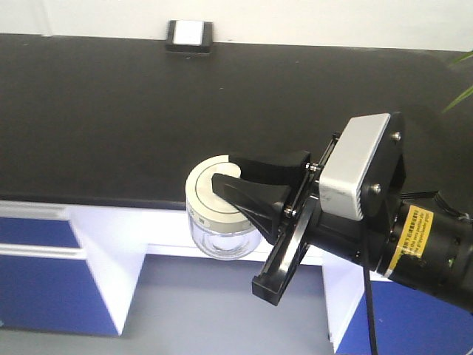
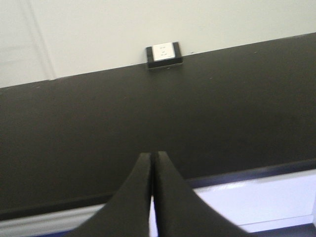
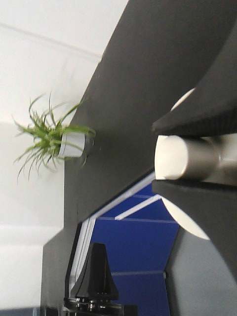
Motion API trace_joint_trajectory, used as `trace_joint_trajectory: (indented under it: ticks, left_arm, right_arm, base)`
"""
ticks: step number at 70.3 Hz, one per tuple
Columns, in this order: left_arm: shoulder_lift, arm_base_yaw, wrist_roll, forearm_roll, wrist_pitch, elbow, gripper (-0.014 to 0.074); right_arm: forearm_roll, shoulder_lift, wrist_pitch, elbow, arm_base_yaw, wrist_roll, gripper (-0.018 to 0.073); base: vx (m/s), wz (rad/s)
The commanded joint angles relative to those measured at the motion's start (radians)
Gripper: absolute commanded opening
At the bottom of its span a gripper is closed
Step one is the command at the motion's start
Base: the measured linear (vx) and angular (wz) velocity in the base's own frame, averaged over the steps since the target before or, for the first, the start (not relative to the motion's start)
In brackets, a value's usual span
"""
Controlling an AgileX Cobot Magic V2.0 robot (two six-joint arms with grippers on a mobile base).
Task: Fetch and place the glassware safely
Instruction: 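Hold the jar in the right gripper while approaching the black bench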
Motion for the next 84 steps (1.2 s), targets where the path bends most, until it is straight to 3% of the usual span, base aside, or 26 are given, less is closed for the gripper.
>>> trace_joint_trajectory:
  ticks: [1,31,84]
  left_arm:
    - [-0.001,-0.005,-0.009,-0.007,-0.070,-0.025,-0.0007]
    - [-0.001,-0.005,-0.009,-0.007,-0.070,-0.025,-0.0007]
    - [-0.001,-0.005,-0.009,-0.007,-0.070,-0.025,-0.0007]
  right_arm:
    - [0.029,-0.026,-0.076,-0.032,-0.002,-0.003,-0.0003]
    - [0.029,-0.026,-0.076,-0.032,-0.002,-0.003,-0.0003]
    - [0.029,-0.026,-0.076,-0.032,-0.002,-0.003,-0.0003]
  base:
    - [0.22,-0.41]
    - [0.25,-0.21]
    - [0.20,0.02]
